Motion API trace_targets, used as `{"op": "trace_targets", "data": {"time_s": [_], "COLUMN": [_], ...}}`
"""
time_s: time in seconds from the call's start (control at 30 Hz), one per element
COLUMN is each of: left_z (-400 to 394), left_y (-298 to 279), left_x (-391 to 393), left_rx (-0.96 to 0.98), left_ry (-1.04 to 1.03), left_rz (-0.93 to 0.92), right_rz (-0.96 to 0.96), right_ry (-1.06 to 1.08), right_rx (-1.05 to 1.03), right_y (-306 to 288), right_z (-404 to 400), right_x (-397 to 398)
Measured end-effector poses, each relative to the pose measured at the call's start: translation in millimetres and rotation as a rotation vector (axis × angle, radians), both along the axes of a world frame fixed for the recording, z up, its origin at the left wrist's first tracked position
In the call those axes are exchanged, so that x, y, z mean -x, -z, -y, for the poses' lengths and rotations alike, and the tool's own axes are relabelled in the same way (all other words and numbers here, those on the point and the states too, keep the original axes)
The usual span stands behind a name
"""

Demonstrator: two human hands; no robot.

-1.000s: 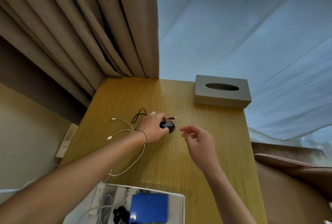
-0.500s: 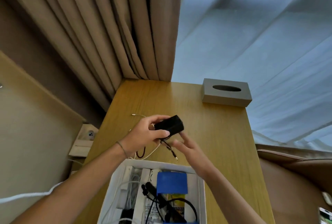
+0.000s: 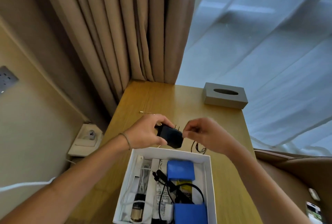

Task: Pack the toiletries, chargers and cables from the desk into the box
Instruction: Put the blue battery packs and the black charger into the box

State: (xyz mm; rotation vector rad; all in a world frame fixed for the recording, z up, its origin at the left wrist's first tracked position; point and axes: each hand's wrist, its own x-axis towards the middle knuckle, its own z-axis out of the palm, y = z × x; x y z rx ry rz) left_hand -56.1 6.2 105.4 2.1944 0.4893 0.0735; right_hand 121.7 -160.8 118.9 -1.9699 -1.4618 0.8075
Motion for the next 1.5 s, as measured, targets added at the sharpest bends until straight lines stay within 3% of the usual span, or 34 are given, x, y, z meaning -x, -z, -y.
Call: {"op": "trace_targets", "data": {"time_s": [0.13,0.27,0.53,0.67,0.8,1.0,1.1,1.2,1.33,1.43,1.5], "left_z": [8,12,11,6,-8,-34,-43,-40,-28,-23,-21], "left_y": [-11,-22,-15,-17,-20,-5,5,17,27,21,14], "left_x": [8,18,31,27,21,6,2,3,14,30,41], "left_rx": [0.083,0.349,0.888,1.029,0.915,-0.030,-0.243,-0.289,-0.091,0.040,0.167], "left_ry": [0.163,0.167,-0.090,-0.314,-0.437,-0.513,-0.414,-0.191,0.068,0.211,0.300], "left_rz": [-0.058,0.084,0.427,0.568,0.605,0.412,0.252,0.038,-0.078,-0.106,-0.124], "right_rz": [0.094,-0.125,-0.679,-0.627,-0.529,-0.185,-0.224,-0.283,-0.349,-0.348,-0.298], "right_ry": [-0.025,-0.028,0.042,0.112,0.247,-0.030,-0.064,0.004,0.331,0.700,0.832], "right_rx": [-0.074,-0.127,-0.073,-0.072,-0.093,0.048,-0.013,-0.235,-0.514,-0.527,-0.482], "right_y": [-18,-17,16,33,44,29,-2,-36,-60,-46,-27], "right_z": [-14,-21,-20,-22,-19,5,14,13,-1,-8,-8], "right_x": [-4,-6,17,38,50,58,59,54,12,-35,-59]}}
